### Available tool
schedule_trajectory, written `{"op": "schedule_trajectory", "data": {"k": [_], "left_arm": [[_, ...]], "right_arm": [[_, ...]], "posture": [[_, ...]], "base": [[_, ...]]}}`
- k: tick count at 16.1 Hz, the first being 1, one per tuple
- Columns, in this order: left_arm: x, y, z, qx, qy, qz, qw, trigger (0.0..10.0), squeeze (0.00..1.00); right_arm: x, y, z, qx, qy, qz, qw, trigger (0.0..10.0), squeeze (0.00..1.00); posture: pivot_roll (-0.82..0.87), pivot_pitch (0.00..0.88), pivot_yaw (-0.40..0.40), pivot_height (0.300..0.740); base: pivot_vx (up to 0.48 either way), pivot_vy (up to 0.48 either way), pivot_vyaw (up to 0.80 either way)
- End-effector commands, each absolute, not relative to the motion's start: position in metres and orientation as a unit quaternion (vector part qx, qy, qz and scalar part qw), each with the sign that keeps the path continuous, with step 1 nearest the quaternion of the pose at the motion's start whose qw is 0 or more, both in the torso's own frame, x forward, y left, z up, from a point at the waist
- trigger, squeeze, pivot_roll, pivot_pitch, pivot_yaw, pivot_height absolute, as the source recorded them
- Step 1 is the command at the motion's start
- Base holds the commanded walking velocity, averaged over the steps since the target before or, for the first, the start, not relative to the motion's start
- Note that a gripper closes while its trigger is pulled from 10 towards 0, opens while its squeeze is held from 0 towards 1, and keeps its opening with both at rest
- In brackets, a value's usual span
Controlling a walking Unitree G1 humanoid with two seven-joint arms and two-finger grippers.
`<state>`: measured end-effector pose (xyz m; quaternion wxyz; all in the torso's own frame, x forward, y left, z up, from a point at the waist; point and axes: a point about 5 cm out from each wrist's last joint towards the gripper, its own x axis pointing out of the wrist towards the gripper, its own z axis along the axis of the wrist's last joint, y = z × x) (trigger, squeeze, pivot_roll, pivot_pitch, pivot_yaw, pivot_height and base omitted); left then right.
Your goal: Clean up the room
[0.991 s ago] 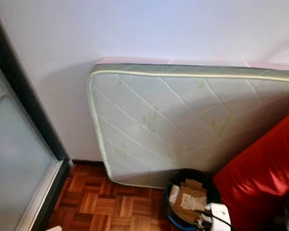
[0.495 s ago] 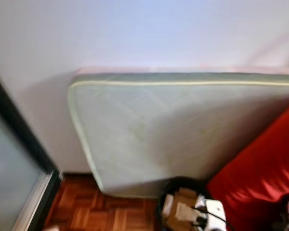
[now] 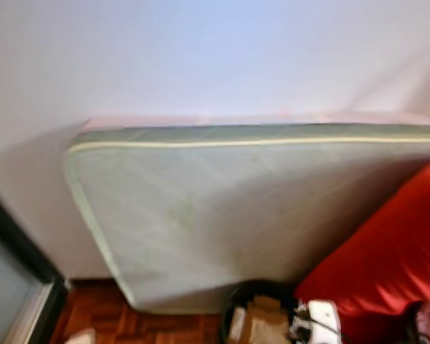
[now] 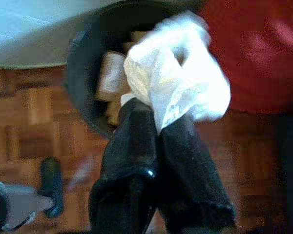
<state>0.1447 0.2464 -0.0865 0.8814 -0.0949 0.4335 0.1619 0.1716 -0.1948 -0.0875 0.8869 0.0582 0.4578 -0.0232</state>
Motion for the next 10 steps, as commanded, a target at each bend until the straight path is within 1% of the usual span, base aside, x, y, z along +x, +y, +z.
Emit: {"op": "schedule_trajectory", "data": {"k": [1,2,4,5,7,8,9,10], "left_arm": [[0.135,0.251,-0.089,-0.084,0.446,0.164,0.876,10.0,0.0],[0.136,0.251,-0.088,-0.083,0.444,0.165,0.877,10.0,0.0],[0.144,0.254,-0.084,-0.078,0.425,0.159,0.888,10.0,0.0],[0.154,0.256,-0.079,-0.076,0.406,0.156,0.897,10.0,0.0],[0.181,0.257,-0.065,-0.073,0.353,0.153,0.92,10.0,0.0],[0.202,0.251,-0.054,-0.071,0.32,0.145,0.934,10.0,0.0],[0.226,0.246,-0.037,-0.051,0.264,0.12,0.956,10.0,0.0],[0.239,0.244,-0.024,-0.044,0.215,0.114,0.969,10.0,0.0]], "right_arm": [[0.177,-0.192,-0.085,0.062,0.449,-0.021,0.891,10.0,0.0],[0.177,-0.191,-0.085,0.065,0.444,-0.019,0.893,10.0,0.0],[0.179,-0.19,-0.084,0.068,0.437,-0.016,0.897,10.0,0.0],[0.18,-0.19,-0.083,0.068,0.433,-0.013,0.899,10.0,0.0],[0.183,-0.19,-0.081,0.069,0.414,-0.004,0.908,10.0,0.0],[0.185,-0.189,-0.078,0.077,0.396,0.001,0.915,10.0,0.0],[0.187,-0.188,-0.076,0.08,0.381,0.01,0.921,10.0,0.0],[0.188,-0.187,-0.075,0.083,0.37,0.019,0.925,10.0,0.0]], "posture": [[0.04,0.0,-0.026,0.74],[0.03,0.0,-0.024,0.74],[0.03,0.0,-0.025,0.74],[0.04,0.0,-0.026,0.74],[0.05,0.0,-0.03,0.74],[0.06,0.0,-0.03,0.74],[0.05,0.0,-0.026,0.74],[0.05,0.0,-0.024,0.74]], "base": [[0.247,0.0,0.0],[0.251,0.0,0.0],[0.0,0.0,0.0],[0.0,0.0,0.0],[0.0,0.0,0.0],[0.0,0.0,0.0],[0.0,0.0,0.0],[0.0,0.0,0.0]]}}
